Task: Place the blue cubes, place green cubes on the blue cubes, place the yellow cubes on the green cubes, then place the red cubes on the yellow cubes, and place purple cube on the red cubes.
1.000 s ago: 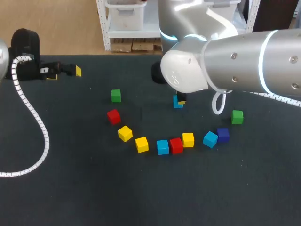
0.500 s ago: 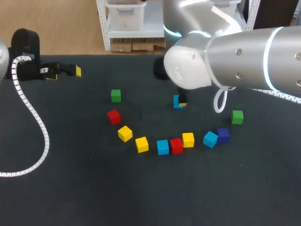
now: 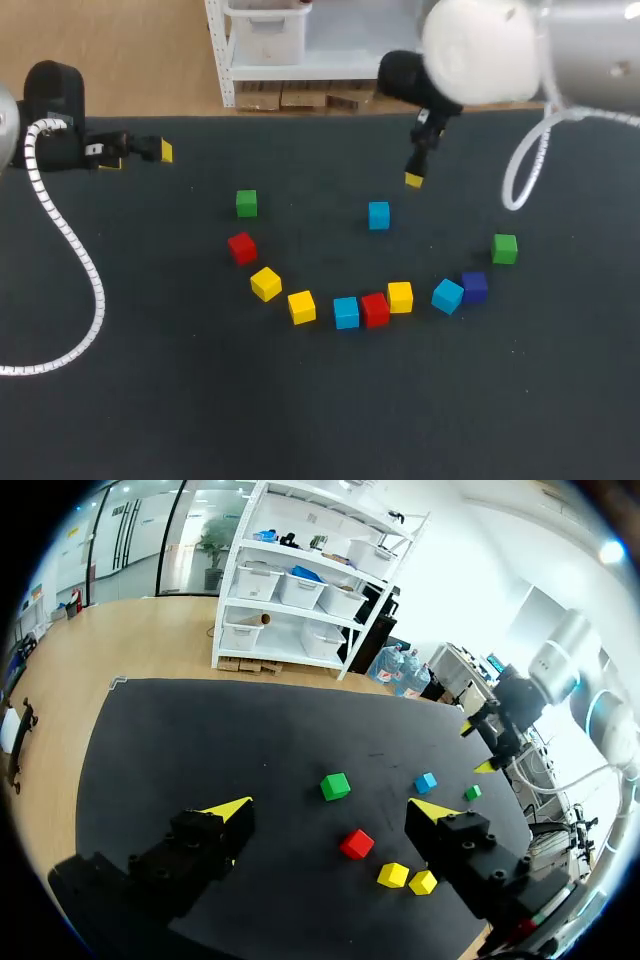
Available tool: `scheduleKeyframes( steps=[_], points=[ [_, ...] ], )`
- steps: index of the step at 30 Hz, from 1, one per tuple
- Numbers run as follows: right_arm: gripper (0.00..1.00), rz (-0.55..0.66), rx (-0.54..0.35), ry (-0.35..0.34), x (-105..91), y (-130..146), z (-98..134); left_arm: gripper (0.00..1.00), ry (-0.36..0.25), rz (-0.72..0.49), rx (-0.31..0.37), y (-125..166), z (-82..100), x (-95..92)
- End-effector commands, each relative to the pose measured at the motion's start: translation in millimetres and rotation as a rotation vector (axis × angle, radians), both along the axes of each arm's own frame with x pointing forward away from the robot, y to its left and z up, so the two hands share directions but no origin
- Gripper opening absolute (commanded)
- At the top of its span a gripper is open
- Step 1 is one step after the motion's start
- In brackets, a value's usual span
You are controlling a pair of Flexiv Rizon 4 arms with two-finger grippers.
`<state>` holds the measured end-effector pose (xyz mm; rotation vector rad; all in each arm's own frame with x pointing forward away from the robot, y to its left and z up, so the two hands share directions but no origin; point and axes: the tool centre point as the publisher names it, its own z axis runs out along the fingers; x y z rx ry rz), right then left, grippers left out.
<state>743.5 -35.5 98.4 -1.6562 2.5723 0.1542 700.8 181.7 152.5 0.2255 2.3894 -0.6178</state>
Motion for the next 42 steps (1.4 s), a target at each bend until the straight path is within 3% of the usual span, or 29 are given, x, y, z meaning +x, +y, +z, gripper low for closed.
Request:
scheduleKeyframes(
  steps=[1, 6, 16, 29, 42],
  points=[
    [1.0, -0.161, 0.15, -0.084, -39.4, -20.5, 20.2, 1.0, -0.001, -0.001, -0.002, 0.5, -0.4, 0.2],
    [1.0, -0.171, 0.13, -0.094, -62.5, -20.2, 13.5, 1.0, -0.001, -0.001, -0.002, 0.5, -0.4, 0.2],
    [1.0, -0.099, 0.045, -0.053, -94.9, -16.4, -29.4, 1.0, -0.001, -0.001, -0.002, 0.5, -0.4, 0.2],
    [1.0, -0.095, -0.044, 0.023, -111.0, -9.4, -69.9, 1.0, -0.001, -0.001, -0.002, 0.5, -0.4, 0.2],
    [1.0, -0.065, -0.072, 0.08, -129.6, -11.9, -86.0, 1.0, -0.001, -0.001, -0.002, 0.5, -0.4, 0.2]
  ],
)
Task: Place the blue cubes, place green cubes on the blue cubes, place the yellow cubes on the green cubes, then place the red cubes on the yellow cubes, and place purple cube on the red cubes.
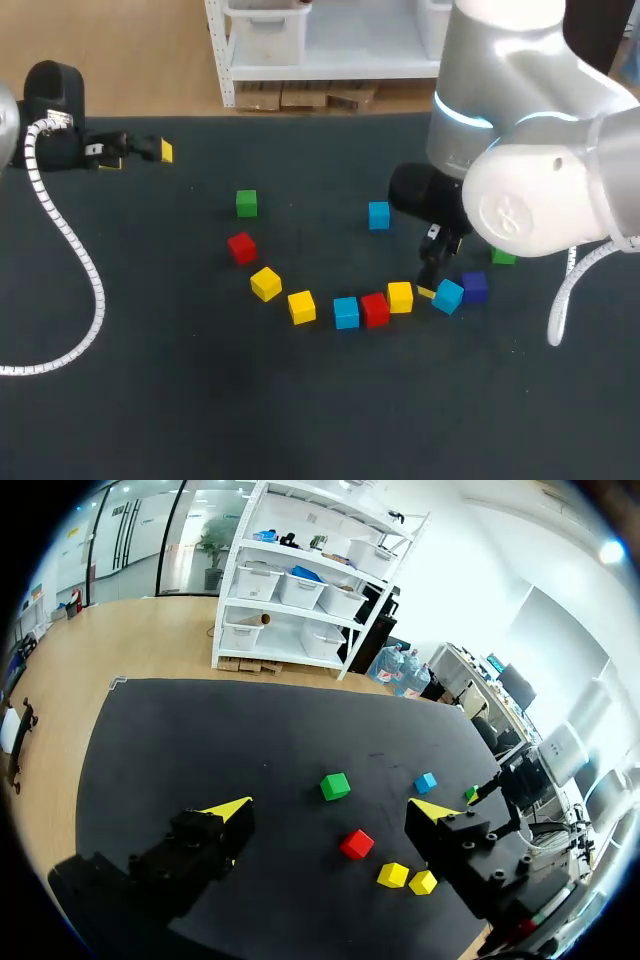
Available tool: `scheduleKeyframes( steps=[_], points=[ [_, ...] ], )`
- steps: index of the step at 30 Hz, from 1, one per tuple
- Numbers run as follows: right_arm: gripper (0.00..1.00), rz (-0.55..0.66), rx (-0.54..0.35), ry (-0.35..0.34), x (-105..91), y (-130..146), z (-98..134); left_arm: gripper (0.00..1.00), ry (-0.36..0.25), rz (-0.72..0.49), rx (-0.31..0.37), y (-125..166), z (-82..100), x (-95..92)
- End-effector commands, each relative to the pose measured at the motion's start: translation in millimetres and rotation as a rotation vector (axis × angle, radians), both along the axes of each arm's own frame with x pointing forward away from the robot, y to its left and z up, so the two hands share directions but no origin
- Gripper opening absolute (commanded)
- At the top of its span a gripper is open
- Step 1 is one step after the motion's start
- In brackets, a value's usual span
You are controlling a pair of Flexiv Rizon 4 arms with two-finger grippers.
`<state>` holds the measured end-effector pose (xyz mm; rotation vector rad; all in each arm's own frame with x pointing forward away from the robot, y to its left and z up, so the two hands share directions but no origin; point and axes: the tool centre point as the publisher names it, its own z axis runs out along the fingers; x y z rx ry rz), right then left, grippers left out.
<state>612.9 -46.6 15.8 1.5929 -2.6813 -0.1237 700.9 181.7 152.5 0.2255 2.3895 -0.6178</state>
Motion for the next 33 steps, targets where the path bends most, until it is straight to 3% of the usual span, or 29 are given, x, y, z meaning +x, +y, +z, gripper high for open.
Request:
scheduleKeyframes(
  steps=[1, 8, 10, 11, 13, 15, 16, 24, 33],
  points=[
    [1.0, 0.006, -0.003, 0.005, 0.3, -1.3, -4.7, 1.0, -0.001, -0.001, -0.002, 0.5, -0.4, 0.2],
    [0.97, 0.01, -0.022, 0.023, -6.3, -6.4, -13.1, 1.0, -0.001, -0.001, -0.002, 0.5, -0.4, 0.2],
    [0.79, 0.01, -0.023, 0.025, -7.8, -7.4, -14.2, 1.0, -0.001, -0.001, -0.002, 0.5, -0.4, 0.2],
    [0.49, 0.011, -0.024, 0.027, -8.4, -7.7, -14.9, 1.0, -0.001, -0.001, -0.002, 0.5, -0.4, 0.2],
    [0.3, 0.017, -0.03, 0.028, -8.8, -7.8, -16.2, 1.0, -0.001, -0.001, -0.002, 0.5, -0.4, 0.2],
    [0.04, 0.024, -0.035, 0.029, -9.2, -7.4, -16.3, 1.0, -0.001, -0.001, -0.002, 0.5, -0.4, 0.2],
    [0.0, 0.032, -0.044, 0.03, -9.3, -7.0, -17.0, 1.0, -0.001, -0.001, -0.002, 0.5, -0.4, 0.2],
    [0.0, 0.053, -0.02, 0.009, 1.3, -6.3, -5.2, 1.0, -0.001, -0.001, -0.002, 0.5, -0.4, 0.2],
    [0.0, 0.261, 0.038, -0.069, 37.0, 13.9, 54.2, 1.0, -0.001, -0.001, -0.002, 0.5, -0.4, 0.2]
  ],
)
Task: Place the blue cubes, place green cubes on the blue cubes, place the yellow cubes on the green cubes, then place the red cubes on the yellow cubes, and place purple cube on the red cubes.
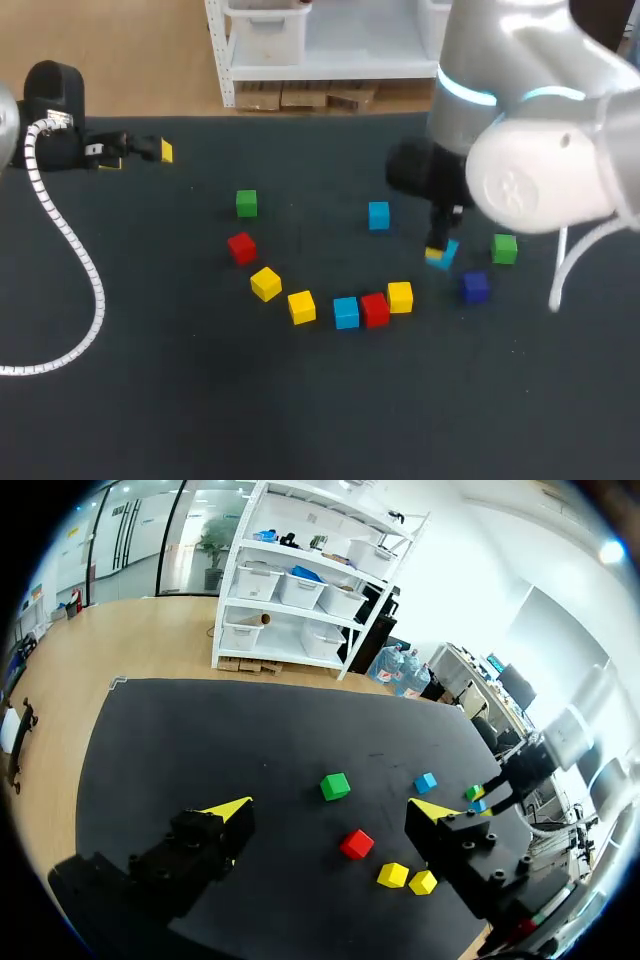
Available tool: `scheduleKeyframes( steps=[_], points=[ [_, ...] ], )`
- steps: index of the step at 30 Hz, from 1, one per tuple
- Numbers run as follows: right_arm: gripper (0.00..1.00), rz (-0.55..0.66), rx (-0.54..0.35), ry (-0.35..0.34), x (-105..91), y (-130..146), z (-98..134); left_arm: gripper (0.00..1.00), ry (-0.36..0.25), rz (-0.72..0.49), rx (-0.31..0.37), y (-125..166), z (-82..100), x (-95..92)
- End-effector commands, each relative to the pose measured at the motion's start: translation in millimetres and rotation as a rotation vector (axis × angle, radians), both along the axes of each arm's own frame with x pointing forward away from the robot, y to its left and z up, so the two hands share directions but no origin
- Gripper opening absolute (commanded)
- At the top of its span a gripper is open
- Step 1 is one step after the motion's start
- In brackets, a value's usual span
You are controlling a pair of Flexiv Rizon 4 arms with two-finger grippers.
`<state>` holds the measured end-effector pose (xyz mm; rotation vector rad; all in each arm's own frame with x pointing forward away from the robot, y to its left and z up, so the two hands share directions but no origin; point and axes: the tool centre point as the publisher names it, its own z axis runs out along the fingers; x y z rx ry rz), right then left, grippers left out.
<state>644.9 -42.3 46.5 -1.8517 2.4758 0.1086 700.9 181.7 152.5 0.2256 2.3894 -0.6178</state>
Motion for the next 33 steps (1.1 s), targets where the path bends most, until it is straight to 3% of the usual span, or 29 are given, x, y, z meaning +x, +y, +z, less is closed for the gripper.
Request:
scheduleKeyframes(
  steps=[1, 8, 16, 25, 33],
  points=[
    [0.0, 0.086, -0.001, -0.008, 6.9, 14.9, 27.1, 1.0, -0.001, -0.001, -0.002, 0.5, -0.4, 0.2],
    [0.0, 0.347, -0.06, -0.059, 10.3, 56.3, 31.4, 1.0, -0.001, -0.001, -0.002, 0.5, -0.4, 0.2],
    [0.0, 0.524, -0.069, -0.042, 10.3, 92.1, 17.3, 1.0, -0.001, -0.001, -0.002, 0.5, -0.4, 0.2],
    [0.0, 0.551, -0.13, -0.045, 41.8, 109.7, -9.7, 1.0, -0.001, -0.001, -0.002, 0.5, -0.4, 0.2],
    [0.0, 0.481, -0.131, -0.022, 74.2, 114.7, -26.7, 1.0, -0.001, -0.001, -0.002, 0.5, -0.4, 0.2]
  ],
)
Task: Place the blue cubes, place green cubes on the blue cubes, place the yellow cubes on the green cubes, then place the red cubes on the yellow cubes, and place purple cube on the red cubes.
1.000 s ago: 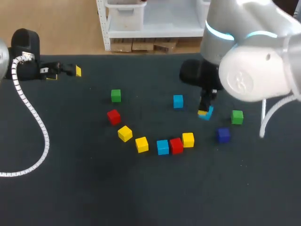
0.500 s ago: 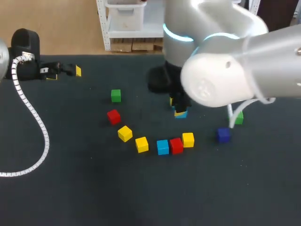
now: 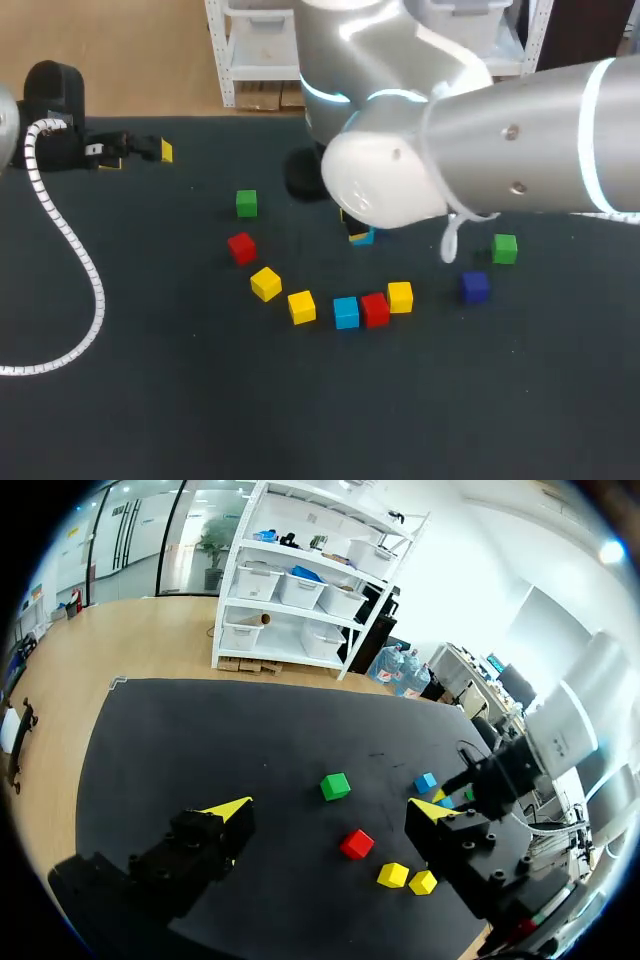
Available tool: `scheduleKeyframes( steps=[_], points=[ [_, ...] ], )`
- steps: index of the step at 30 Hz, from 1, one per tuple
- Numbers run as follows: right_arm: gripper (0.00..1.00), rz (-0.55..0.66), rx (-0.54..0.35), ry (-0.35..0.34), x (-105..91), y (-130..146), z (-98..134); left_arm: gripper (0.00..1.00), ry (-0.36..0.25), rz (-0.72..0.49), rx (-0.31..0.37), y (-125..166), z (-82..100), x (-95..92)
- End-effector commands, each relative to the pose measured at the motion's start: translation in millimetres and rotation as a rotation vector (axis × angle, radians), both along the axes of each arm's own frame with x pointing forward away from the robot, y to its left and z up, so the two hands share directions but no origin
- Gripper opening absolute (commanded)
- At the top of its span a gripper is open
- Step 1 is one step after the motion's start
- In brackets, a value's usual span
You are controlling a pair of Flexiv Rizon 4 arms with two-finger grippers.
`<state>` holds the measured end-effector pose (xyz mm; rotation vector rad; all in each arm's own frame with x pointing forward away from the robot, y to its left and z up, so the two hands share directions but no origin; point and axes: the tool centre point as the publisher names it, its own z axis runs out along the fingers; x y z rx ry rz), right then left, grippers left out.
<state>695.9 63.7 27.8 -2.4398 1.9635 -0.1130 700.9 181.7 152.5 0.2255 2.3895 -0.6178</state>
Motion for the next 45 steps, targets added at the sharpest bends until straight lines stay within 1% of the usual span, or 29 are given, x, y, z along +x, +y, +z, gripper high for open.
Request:
scheduleKeyframes(
  steps=[1, 4, 12, 18, 25, 32, 45],
  points=[
    [0.0, -0.029, -0.002, 0.053, 26.1, 9.6, -8.8, 1.0, -0.001, -0.001, -0.002, 0.5, -0.4, 0.2],
    [0.0, -0.05, 0.006, 0.054, 34.9, 12.0, -12.8, 1.0, -0.001, -0.001, -0.002, 0.5, -0.4, 0.2],
    [0.0, -0.066, 0.007, 0.062, 49.8, 17.0, -18.8, 1.0, -0.001, -0.001, -0.002, 0.5, -0.4, 0.2],
    [0.0, -0.07, -0.004, 0.056, 52.5, 18.5, -21.9, 1.0, -0.001, -0.001, -0.002, 0.5, -0.4, 0.2],
    [0.0, -0.078, -0.018, 0.055, 53.6, 11.3, -26.7, 1.0, -0.001, -0.001, -0.002, 0.5, -0.4, 0.2],
    [0.0, -0.1, -0.018, 0.056, 58.8, 5.6, -27.9, 1.0, -0.001, -0.001, -0.002, 0.5, -0.4, 0.2],
    [0.0, -0.106, -0.027, 0.062, 59.6, 4.9, -33.3, 1.0, -0.001, -0.001, -0.002, 0.5, -0.4, 0.2]
  ],
)
